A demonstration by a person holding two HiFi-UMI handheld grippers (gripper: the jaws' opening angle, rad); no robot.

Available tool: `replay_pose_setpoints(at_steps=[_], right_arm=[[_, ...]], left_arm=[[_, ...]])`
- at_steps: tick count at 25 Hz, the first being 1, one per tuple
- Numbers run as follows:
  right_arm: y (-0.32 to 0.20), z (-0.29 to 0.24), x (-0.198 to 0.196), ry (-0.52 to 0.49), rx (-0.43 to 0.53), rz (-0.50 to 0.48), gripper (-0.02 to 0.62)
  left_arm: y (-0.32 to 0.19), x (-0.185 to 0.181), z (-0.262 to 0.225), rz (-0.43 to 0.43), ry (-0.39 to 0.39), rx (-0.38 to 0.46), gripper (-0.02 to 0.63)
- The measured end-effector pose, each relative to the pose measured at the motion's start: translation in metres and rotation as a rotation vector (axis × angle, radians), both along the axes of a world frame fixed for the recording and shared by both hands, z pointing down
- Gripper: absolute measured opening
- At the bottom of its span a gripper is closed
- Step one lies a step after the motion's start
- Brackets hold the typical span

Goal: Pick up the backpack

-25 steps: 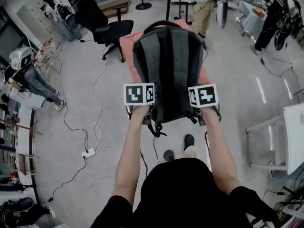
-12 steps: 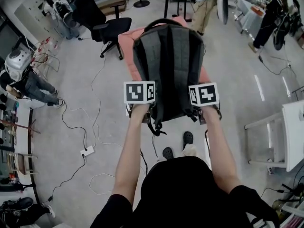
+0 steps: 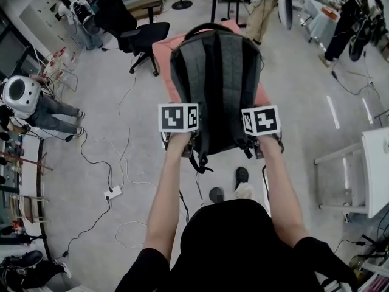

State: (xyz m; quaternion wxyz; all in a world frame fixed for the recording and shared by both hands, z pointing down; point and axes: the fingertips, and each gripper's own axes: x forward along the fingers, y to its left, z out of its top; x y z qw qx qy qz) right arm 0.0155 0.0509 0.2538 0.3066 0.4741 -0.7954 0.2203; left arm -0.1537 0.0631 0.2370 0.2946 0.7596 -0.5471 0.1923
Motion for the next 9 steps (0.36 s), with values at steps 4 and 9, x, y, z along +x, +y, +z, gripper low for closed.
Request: replay_pose_setpoints(at_steps=[4,9], right_arm=[[0.0019,-0.0010,0.0009,-0.010,0.004,-0.007,0.083],[0.0020,-0.0040,-0.0001,-0.013,0.009,-0.005,0.083]], left_arm=[[0.0014,0.0008,-0.0010,0.001,-0.003,0.001,0.152],[0.0004,0.0009,-0.0048,0.008,-0.002,0.005,0.152]])
